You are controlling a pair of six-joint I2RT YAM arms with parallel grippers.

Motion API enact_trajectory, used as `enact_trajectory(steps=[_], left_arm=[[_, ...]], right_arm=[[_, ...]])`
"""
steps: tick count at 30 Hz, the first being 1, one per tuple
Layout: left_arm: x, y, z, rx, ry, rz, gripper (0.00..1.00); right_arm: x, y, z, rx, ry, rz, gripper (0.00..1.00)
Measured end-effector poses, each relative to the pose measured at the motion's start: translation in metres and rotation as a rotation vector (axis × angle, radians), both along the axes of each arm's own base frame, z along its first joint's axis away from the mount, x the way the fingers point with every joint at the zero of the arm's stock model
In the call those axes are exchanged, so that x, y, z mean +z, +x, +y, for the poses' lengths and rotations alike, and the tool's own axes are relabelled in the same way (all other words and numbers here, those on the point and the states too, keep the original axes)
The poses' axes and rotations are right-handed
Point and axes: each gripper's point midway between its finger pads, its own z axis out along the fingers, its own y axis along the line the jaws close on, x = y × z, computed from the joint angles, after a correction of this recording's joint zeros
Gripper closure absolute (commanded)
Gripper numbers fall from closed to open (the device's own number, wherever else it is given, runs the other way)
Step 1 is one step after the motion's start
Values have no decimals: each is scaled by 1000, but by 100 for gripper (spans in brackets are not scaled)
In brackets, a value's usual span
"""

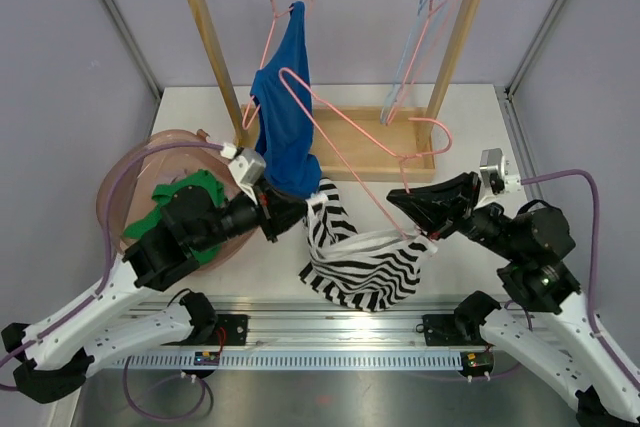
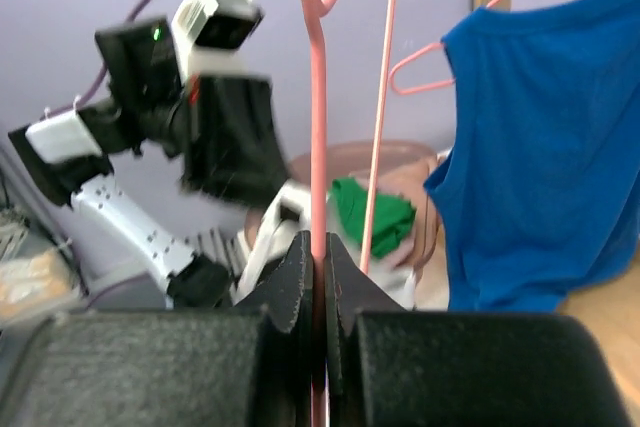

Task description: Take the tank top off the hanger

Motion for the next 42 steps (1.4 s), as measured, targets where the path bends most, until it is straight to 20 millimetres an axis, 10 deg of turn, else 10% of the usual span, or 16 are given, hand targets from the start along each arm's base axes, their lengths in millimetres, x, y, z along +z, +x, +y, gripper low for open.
enact_trajectory(steps=[11, 18, 21, 25, 29, 42], left_arm=[[-67, -34, -37, -224, 135, 37, 100], [-116, -31, -39, -151, 288, 109, 94], [-130, -25, -32, -87, 351, 123, 85], [-145, -20, -25, -25, 425, 144, 42], [-149, -23, -26, -18, 457, 135, 23], [-153, -22, -27, 20, 515, 113, 1]], right_arm=[[32, 35, -21, -188, 358, -173, 100], [47, 83, -26, -381, 259, 51, 100], [41, 103, -26, -455, 201, 156, 100], [14, 136, -27, -599, 97, 343, 100], [-10, 164, -24, -708, 1, 475, 100], [-8, 197, -38, -914, -131, 544, 100]])
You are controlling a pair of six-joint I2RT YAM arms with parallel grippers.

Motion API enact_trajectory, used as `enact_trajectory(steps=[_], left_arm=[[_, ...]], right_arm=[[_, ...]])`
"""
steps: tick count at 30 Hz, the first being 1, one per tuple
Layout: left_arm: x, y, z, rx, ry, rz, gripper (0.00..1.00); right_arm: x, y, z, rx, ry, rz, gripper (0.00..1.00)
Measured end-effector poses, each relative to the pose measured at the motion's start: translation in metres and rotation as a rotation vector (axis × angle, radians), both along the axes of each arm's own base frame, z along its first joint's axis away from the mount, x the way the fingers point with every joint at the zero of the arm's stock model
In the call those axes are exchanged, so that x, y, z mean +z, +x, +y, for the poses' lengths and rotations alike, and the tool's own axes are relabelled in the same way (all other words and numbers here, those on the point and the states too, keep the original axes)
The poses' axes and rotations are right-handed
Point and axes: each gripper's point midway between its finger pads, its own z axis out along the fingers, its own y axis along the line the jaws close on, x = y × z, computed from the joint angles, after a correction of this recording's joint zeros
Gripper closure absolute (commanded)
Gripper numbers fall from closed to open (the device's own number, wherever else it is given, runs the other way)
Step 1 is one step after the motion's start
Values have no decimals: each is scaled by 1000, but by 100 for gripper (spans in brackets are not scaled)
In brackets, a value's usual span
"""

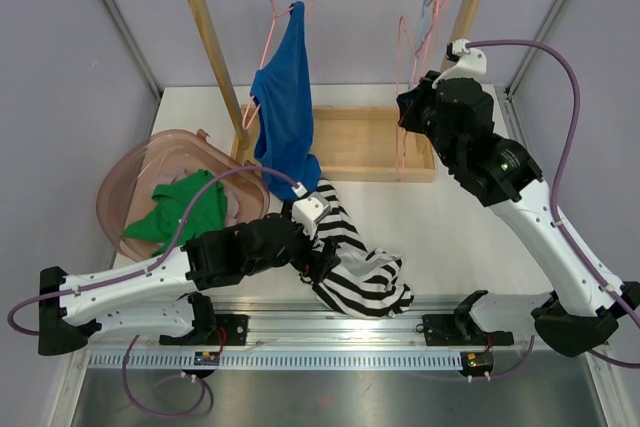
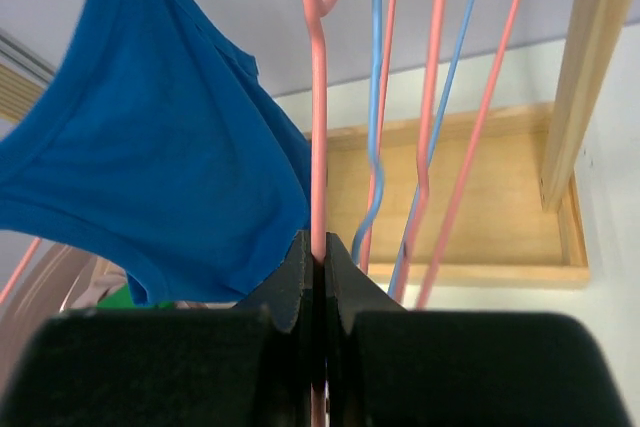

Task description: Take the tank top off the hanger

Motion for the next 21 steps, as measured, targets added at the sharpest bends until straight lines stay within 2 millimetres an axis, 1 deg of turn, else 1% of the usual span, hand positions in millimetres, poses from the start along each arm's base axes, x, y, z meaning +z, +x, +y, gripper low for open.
enact_trajectory(steps=[5, 8, 13, 15, 18, 21], left_arm=[[-1, 1, 1, 8, 6, -4, 1], [-1, 1, 1, 8, 6, -4, 1], [1, 0, 2, 9, 0, -9, 1], [5, -1, 3, 9, -12, -14, 1], [10, -1, 5, 13, -29, -22, 1], [14, 0, 7, 20, -40, -26, 1]], right_arm=[[26, 18, 11, 7, -24, -39, 100], [33, 28, 15, 8, -51, -43, 100], [44, 51, 17, 2, -85, -51, 100], [48, 63, 14, 2, -91, -54, 100], [52, 82, 5, -2, -87, -50, 100], [49, 101, -7, -6, -86, -29, 100]])
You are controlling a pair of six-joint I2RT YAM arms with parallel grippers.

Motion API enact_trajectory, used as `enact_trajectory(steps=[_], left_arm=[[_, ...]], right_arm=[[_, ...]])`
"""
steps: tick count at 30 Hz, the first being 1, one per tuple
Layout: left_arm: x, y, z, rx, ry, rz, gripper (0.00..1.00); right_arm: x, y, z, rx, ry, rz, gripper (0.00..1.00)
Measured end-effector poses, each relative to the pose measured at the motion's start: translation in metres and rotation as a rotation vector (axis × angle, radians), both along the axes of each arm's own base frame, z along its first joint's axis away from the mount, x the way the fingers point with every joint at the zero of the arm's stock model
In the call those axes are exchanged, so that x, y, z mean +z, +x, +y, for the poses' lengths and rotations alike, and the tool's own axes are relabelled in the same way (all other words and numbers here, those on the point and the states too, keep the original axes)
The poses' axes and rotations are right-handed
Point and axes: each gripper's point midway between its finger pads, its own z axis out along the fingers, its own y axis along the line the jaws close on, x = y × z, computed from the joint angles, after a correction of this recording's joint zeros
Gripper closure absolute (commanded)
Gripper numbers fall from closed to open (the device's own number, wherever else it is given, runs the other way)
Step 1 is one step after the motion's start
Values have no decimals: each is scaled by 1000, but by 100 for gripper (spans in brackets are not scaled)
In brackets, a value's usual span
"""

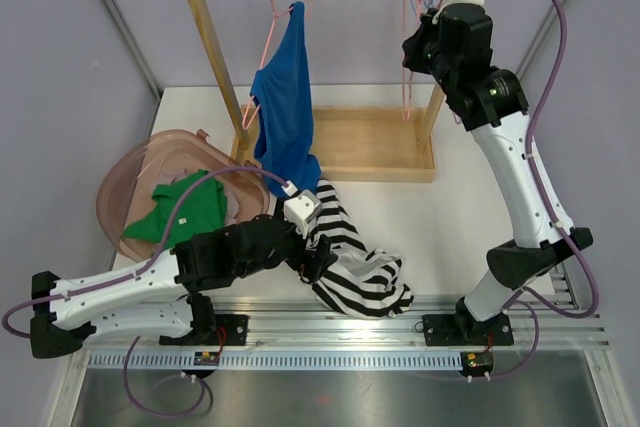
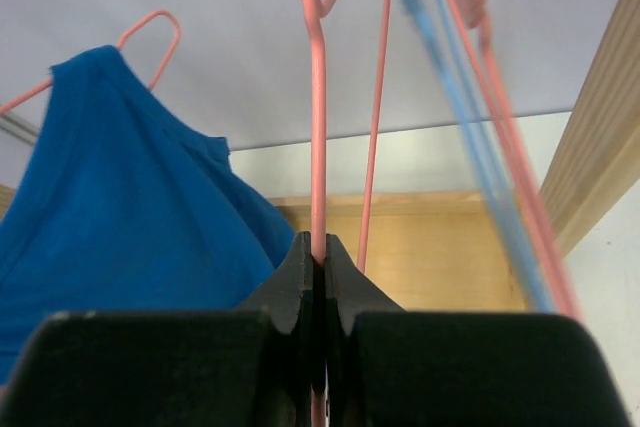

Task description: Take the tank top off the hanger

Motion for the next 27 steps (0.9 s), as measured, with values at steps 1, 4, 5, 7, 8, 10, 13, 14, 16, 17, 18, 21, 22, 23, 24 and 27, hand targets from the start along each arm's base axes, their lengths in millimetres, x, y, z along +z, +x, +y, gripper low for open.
enact_trajectory(steps=[1, 4, 5, 7, 8, 10, 13, 14, 16, 17, 18, 21, 22, 23, 24, 27], left_arm=[[0, 0, 0, 3, -2, -1, 1], [-3, 0, 2, 7, 2, 1, 1], [-6, 0, 3, 8, 8, 3, 1], [-8, 0, 3, 9, 13, 4, 1], [-8, 0, 3, 10, 15, 4, 1], [-8, 1, 3, 14, 15, 2, 1], [-12, 4, 2, 29, 28, 3, 1], [-14, 5, 1, 35, 33, 5, 1], [-20, 7, -2, 43, 51, 11, 1], [-25, 8, -3, 46, 63, 17, 1], [-29, 9, -4, 49, 76, 23, 1], [-42, 10, -9, 52, 115, 36, 1], [-47, 10, -11, 51, 129, 40, 1], [-52, 10, -13, 49, 141, 45, 1], [-55, 10, -16, 47, 150, 48, 1], [-66, 12, -26, 44, 172, 56, 1]], right_arm=[[-2, 4, -2, -1, -1, 7, 100], [-15, 12, -6, 5, -9, 42, 100], [-19, 12, -4, 14, -12, 53, 100], [-25, 11, -1, 29, -15, 69, 100], [-26, 11, -1, 31, -16, 71, 100], [-29, 11, 0, 36, -20, 81, 83], [-30, 10, -1, 36, -23, 82, 74], [-29, 10, -1, 36, -22, 81, 70], [-27, 8, -1, 38, -19, 76, 62], [-25, 7, -1, 43, -17, 74, 58], [-23, 5, -1, 48, -12, 70, 55], [-14, -4, -1, 66, 0, 56, 43], [-9, -9, -2, 74, 7, 48, 34], [-5, -15, -3, 81, 13, 41, 27], [0, -22, -4, 93, 14, 32, 5], [14, -48, -9, 130, 25, 1, 1]])
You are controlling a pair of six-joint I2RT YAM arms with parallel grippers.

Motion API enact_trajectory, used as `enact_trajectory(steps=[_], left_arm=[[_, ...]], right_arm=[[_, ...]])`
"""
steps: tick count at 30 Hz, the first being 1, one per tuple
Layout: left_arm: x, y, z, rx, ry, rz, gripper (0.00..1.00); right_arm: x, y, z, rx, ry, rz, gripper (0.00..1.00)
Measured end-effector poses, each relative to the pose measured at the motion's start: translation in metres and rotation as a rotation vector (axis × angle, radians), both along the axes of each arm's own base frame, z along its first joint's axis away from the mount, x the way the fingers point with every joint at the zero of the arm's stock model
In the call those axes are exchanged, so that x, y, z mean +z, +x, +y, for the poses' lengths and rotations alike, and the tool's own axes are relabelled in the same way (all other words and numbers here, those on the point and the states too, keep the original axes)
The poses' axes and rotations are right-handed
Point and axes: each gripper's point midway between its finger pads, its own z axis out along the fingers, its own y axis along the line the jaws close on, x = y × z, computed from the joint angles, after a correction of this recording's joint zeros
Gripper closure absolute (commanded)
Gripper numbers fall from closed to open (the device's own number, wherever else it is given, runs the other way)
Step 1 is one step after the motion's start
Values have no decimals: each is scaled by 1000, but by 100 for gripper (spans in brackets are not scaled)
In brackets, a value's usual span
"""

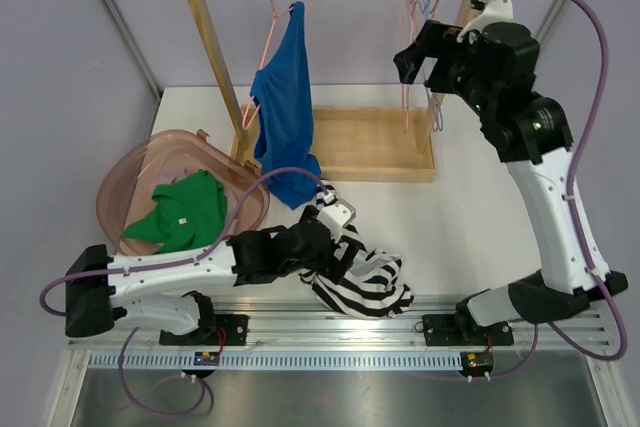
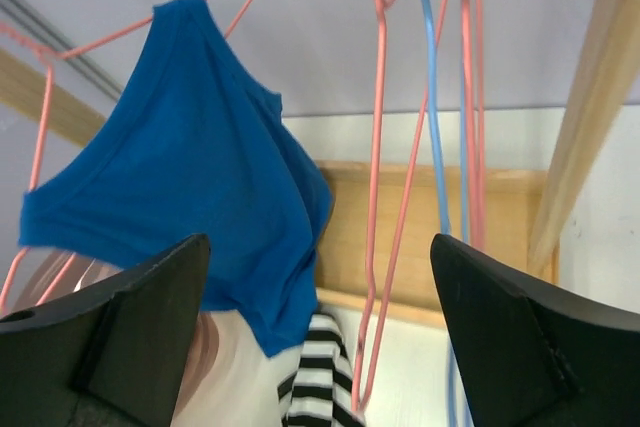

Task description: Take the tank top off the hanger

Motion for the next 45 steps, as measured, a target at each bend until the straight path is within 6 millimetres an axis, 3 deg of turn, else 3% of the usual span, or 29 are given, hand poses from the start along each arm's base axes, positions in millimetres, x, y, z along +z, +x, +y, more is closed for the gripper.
enact_trajectory(steps=[7, 13, 17, 20, 23, 25, 27, 32, 36, 39, 45], left_arm=[[-39, 5, -28, -3, 82, 44, 1], [-88, 6, -30, 10, 195, 91, 1], [-119, 3, -30, 20, 254, 131, 1], [-129, 3, -35, 23, 252, 143, 3], [-128, 4, -43, 27, 209, 150, 57], [-128, 4, -47, 26, 184, 157, 87], [-128, 2, -49, 28, 166, 166, 100], [-123, -2, -42, 30, 180, 178, 100], [-102, -2, -21, 61, 211, 156, 100], [-67, 7, -5, 124, 195, 100, 100], [26, 27, 29, 271, 80, -40, 100]], right_arm=[[15, -93, -29, 62, 40, -81, 0], [0, -157, -34, 176, 67, -119, 1], [-6, -173, -30, 238, 69, -123, 0], [-13, -175, -24, 274, 63, -109, 0], [-21, -175, -19, 303, 59, -89, 1], [-24, -176, -17, 317, 59, -80, 1], [-25, -177, -15, 328, 59, -78, 1], [-23, -182, -15, 343, 63, -90, 0], [-19, -187, -17, 343, 64, -108, 1], [-18, -188, -18, 343, 63, -113, 1], [-19, -188, -18, 344, 56, -116, 1]])
